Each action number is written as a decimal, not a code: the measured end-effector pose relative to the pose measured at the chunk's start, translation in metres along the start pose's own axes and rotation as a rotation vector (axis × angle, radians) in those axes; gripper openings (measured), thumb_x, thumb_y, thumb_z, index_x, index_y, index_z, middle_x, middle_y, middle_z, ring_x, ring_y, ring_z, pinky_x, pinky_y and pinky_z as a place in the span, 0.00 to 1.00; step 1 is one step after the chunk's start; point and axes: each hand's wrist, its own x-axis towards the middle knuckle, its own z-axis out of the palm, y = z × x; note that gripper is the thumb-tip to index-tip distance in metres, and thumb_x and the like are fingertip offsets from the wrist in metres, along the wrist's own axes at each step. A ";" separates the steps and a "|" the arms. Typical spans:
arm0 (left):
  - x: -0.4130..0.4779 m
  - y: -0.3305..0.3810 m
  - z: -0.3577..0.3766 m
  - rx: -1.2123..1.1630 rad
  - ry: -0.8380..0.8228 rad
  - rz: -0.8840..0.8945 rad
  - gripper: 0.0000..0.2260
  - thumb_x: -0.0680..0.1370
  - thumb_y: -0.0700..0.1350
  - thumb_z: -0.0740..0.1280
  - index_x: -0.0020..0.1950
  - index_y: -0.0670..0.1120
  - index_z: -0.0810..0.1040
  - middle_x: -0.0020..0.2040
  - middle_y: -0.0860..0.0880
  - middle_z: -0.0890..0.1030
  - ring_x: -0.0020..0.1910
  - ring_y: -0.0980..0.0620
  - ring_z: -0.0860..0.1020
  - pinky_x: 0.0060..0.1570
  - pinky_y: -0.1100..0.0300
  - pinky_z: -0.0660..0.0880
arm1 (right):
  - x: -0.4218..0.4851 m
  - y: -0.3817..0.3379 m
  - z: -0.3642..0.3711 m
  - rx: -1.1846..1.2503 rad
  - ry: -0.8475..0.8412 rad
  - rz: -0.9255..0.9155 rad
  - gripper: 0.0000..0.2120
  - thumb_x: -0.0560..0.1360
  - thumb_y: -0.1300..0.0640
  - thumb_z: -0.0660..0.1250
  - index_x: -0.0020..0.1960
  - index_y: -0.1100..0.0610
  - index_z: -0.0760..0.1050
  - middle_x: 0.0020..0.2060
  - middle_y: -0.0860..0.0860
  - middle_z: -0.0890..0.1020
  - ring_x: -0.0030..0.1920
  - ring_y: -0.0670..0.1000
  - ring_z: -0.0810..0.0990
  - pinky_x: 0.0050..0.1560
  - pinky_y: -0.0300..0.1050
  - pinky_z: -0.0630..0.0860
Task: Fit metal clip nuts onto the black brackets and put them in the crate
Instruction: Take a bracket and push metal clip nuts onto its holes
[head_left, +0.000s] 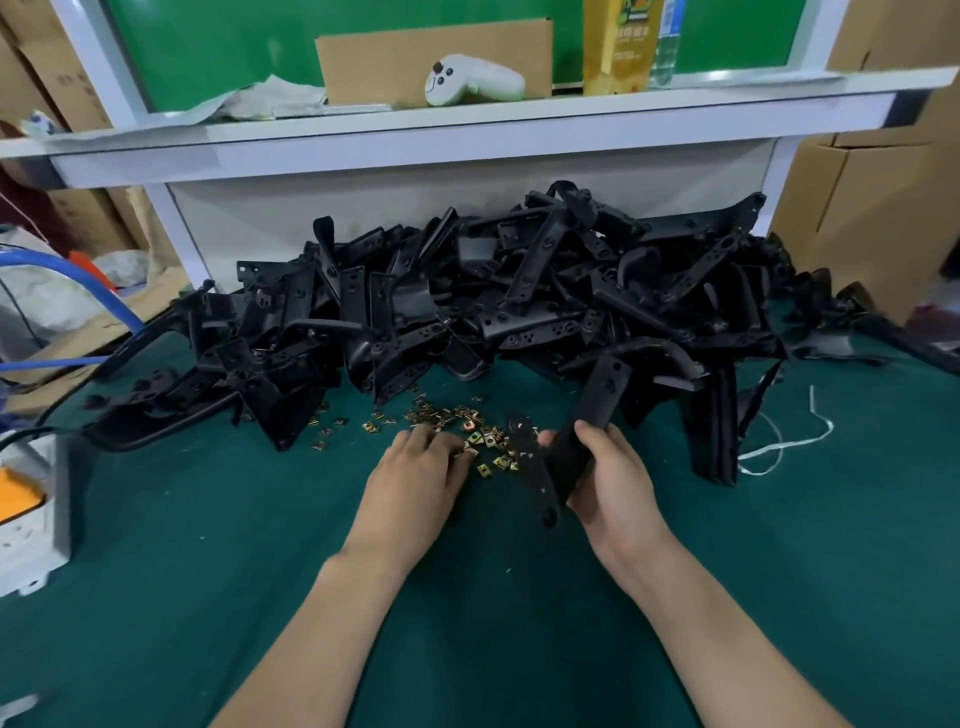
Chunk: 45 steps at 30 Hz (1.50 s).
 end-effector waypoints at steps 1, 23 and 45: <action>-0.001 0.000 0.000 -0.024 0.017 0.001 0.14 0.84 0.54 0.60 0.63 0.49 0.79 0.57 0.51 0.78 0.58 0.50 0.75 0.55 0.54 0.76 | 0.000 0.000 0.000 -0.021 -0.015 -0.004 0.05 0.84 0.55 0.60 0.55 0.54 0.74 0.43 0.52 0.86 0.45 0.50 0.84 0.52 0.51 0.79; 0.003 0.003 -0.021 -1.151 0.171 -0.301 0.10 0.86 0.46 0.58 0.62 0.48 0.78 0.52 0.52 0.87 0.51 0.53 0.84 0.47 0.59 0.77 | 0.006 -0.002 -0.003 -0.036 -0.050 -0.022 0.05 0.84 0.54 0.60 0.52 0.52 0.73 0.42 0.52 0.85 0.41 0.48 0.83 0.47 0.50 0.78; 0.002 0.005 -0.028 -1.798 -0.039 -0.475 0.09 0.85 0.42 0.61 0.62 0.43 0.77 0.53 0.47 0.86 0.46 0.54 0.83 0.45 0.61 0.81 | 0.007 -0.003 -0.003 -0.010 -0.042 -0.009 0.04 0.84 0.55 0.60 0.52 0.52 0.73 0.43 0.53 0.85 0.40 0.48 0.83 0.44 0.47 0.78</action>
